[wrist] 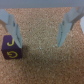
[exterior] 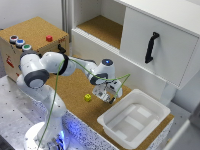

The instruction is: Slide left purple red block

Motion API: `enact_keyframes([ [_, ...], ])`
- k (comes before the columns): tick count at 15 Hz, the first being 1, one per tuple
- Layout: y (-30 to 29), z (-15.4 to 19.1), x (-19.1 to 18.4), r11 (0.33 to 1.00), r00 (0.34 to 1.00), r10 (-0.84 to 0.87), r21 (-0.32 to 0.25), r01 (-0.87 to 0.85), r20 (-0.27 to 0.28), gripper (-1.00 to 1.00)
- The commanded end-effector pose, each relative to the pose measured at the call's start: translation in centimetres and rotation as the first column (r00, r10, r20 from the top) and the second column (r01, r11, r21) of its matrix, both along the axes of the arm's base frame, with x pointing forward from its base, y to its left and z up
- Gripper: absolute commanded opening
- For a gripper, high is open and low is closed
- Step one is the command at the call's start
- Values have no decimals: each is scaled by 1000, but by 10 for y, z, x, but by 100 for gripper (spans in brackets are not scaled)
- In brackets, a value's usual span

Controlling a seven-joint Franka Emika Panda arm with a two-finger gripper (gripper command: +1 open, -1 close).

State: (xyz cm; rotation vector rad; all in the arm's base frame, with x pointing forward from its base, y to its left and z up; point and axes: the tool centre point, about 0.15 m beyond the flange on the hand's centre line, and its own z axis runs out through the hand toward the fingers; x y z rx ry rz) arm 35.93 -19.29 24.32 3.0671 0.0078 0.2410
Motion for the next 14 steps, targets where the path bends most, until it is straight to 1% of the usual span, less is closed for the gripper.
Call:
enact_keyframes([
  [1,-3,-21,31,999,1000,8,36,-7,-18,-100],
  [5,9,-36,37,999,999,8,51,-6,-36,-100],
  [8,27,-35,35,998,999,13,69,-10,-37,-100],
  [10,40,-36,34,997,999,22,77,-18,-48,-100],
  [14,62,-34,31,998,998,6,70,-1,-61,-100],
])
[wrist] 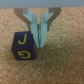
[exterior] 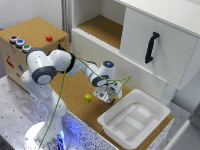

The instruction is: Slide left purple red block

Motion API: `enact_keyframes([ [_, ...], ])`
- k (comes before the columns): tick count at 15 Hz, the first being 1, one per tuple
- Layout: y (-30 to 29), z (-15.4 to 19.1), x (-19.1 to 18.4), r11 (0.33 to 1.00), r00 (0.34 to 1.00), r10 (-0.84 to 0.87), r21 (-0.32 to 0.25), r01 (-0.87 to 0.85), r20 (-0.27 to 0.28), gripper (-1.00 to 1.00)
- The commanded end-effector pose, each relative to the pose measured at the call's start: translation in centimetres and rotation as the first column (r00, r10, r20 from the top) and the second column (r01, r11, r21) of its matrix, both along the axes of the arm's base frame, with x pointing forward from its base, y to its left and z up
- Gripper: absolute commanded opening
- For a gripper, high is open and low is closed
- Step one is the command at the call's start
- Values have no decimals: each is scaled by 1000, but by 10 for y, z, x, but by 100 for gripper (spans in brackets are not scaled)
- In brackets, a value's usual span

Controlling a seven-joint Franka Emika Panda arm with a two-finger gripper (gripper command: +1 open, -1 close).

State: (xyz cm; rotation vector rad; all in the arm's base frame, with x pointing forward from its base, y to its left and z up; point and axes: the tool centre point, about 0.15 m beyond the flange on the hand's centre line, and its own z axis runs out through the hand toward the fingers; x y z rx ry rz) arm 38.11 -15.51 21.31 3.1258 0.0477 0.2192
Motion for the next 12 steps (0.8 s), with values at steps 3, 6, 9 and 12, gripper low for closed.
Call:
enact_keyframes([
  [3,41,-4,13,999,998,-43,-1,43,-50,-100],
  [6,61,-8,17,998,996,-60,24,62,-70,-100],
  [9,84,-7,18,997,995,-63,31,66,-77,-100],
  [12,99,-1,18,997,994,-69,24,71,-88,-100],
])
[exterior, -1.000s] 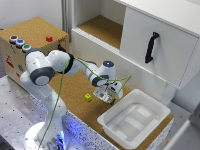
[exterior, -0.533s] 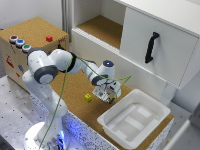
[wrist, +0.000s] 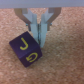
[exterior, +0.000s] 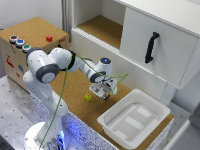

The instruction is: Slide left purple red block

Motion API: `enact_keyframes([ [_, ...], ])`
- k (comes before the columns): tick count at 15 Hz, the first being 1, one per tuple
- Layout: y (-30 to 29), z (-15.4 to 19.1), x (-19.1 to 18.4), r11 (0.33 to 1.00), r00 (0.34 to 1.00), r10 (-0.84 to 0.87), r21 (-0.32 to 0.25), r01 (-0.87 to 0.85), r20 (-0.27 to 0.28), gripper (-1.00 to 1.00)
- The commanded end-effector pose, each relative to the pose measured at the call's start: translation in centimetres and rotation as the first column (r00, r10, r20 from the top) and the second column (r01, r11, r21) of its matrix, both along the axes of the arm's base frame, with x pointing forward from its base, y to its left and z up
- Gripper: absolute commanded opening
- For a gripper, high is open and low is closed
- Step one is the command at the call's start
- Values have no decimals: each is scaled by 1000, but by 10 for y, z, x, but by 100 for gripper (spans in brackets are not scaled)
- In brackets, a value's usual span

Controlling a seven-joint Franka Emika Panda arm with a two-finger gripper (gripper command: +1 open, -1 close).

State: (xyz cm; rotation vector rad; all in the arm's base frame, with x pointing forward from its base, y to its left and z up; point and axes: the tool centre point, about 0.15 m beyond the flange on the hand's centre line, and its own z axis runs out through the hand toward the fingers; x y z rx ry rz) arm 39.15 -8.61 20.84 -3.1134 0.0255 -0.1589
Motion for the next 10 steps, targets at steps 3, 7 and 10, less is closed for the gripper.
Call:
enact_keyframes([
  [3,26,4,-1,998,997,-48,-48,45,-58,-100],
  [7,-1,8,-4,995,997,-68,-69,66,-23,-100],
  [10,-25,17,-11,995,997,-79,-61,79,4,-100],
])
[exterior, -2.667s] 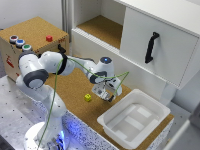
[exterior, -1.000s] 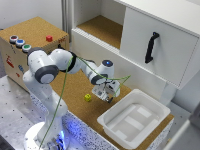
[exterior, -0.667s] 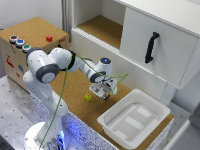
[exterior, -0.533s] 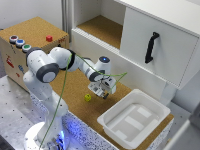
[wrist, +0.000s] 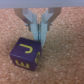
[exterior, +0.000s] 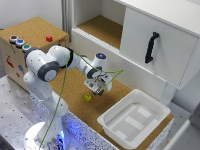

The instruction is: Slide left purple red block

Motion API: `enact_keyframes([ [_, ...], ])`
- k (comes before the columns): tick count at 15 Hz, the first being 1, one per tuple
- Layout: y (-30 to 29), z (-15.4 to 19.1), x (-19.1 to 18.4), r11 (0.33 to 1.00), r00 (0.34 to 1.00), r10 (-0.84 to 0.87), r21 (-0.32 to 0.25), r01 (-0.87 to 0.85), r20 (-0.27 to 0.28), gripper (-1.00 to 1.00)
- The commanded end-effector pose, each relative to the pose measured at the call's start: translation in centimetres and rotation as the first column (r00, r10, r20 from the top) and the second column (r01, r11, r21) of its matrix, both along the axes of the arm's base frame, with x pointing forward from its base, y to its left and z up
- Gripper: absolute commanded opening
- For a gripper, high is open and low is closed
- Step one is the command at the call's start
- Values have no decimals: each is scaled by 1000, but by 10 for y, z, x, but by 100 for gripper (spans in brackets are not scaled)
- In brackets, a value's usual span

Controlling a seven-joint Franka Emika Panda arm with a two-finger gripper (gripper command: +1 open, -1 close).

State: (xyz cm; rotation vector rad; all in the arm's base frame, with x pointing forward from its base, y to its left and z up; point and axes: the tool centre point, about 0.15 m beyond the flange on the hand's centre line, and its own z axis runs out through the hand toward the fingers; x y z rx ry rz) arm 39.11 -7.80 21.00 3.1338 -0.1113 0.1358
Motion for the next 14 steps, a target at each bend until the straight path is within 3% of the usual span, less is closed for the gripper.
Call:
enact_keyframes([
  [1,-39,18,-15,999,1000,-18,-31,19,21,-100],
  [6,-31,5,-33,999,999,52,-3,-52,-13,-100],
  [14,9,3,-41,995,995,99,10,-99,-9,-100],
])
